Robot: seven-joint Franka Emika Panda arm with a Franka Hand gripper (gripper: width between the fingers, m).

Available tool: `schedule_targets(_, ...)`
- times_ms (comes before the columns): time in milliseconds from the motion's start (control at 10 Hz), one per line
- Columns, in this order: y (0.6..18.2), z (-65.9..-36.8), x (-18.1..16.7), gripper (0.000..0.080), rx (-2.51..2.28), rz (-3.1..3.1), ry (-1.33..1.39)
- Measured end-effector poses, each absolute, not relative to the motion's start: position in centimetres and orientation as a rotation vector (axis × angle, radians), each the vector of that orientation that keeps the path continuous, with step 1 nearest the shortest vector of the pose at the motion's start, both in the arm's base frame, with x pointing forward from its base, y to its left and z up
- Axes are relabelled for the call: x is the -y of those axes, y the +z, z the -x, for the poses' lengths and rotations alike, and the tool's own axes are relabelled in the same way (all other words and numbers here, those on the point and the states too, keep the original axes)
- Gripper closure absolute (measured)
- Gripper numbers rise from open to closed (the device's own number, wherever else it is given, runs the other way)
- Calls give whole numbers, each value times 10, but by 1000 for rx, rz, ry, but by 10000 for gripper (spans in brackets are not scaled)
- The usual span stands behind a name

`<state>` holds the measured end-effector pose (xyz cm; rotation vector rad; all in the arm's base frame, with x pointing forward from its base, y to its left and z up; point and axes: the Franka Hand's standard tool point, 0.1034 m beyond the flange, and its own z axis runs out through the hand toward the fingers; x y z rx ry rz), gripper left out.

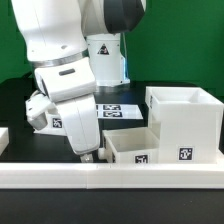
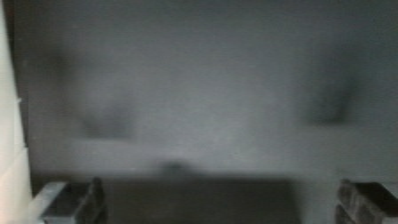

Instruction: Assemble drawer

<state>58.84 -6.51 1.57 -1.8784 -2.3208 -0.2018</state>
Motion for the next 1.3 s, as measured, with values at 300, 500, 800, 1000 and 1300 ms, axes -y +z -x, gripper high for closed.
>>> schedule_targets(300,16,-593,58,151,2348,1883,-235)
schedule_targets(500,16,-593,66,151,2338,1896,-227)
schedule_targets(800,14,-590,52,151,2330,1885,-230)
schedule_targets(1000,15,-592,43,151,2316,1894,-231)
schedule_targets(1300,13,-590,27,151,2253,1946,-228)
